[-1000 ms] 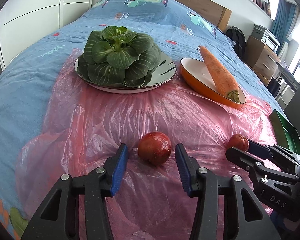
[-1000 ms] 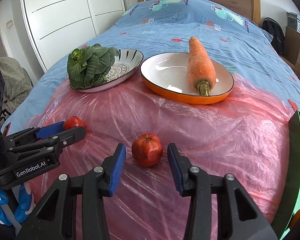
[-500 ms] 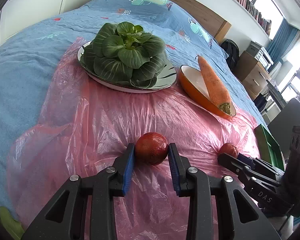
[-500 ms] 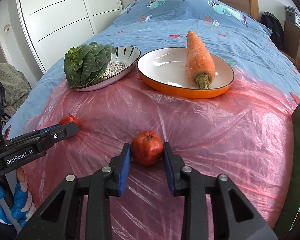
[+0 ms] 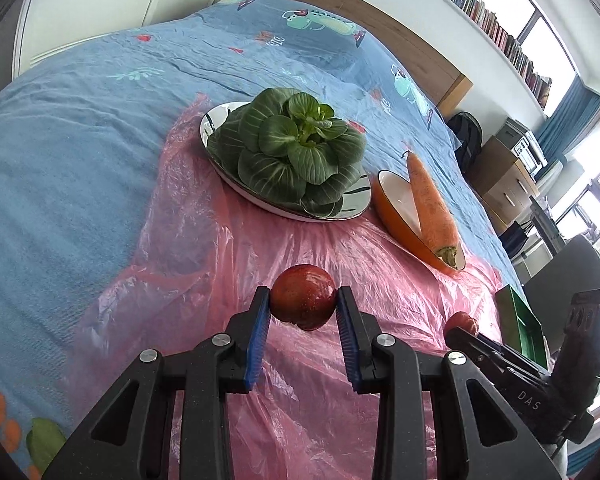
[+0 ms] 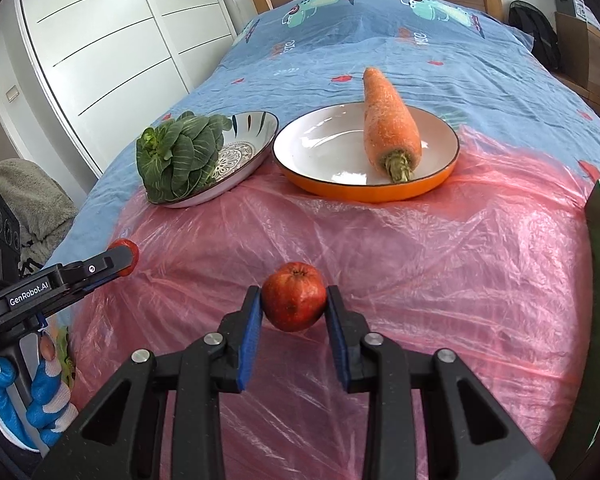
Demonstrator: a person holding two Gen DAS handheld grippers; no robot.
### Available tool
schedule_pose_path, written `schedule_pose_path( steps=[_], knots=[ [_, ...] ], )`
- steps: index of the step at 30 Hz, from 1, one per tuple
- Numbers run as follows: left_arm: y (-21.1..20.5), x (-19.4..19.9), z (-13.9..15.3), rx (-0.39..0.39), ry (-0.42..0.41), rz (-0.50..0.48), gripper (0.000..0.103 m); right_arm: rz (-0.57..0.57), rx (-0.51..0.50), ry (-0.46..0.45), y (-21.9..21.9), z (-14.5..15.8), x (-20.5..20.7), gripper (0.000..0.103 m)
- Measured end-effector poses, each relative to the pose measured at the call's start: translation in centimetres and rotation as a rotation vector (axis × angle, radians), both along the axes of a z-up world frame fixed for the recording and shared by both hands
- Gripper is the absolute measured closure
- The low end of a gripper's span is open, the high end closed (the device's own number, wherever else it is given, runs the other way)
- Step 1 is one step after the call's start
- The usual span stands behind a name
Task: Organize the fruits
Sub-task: 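Grasp a red apple with the right gripper while the left grasps the other, then carry both red apples over the green tray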
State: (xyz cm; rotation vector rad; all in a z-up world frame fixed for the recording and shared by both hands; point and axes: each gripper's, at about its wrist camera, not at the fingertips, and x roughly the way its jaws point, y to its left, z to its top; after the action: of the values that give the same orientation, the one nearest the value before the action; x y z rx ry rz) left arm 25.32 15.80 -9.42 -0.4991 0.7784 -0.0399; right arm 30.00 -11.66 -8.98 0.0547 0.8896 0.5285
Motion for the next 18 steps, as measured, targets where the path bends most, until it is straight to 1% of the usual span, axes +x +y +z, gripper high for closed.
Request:
schedule_pose_path(
  steps=[7,12,18],
  knots=[
    [-1.3,-0.5,1.1,0.036,-0.02,-0.023,0.075,0.015,0.0,-0.017,0.6,1.6,-1.4,0.052],
    [-2.7,-1.2,2.3,0.042,-0.048,-0.063,0.075,0.003,-0.005,-0.008,0.5,2.3,-2.7,0.052],
    [-4.1,-2.0,3.4,0.026,-0.069,-0.112,0.075,-0.028,-0.028,-0.002,-0.5,3.2,-4.4,0.052]
  ],
)
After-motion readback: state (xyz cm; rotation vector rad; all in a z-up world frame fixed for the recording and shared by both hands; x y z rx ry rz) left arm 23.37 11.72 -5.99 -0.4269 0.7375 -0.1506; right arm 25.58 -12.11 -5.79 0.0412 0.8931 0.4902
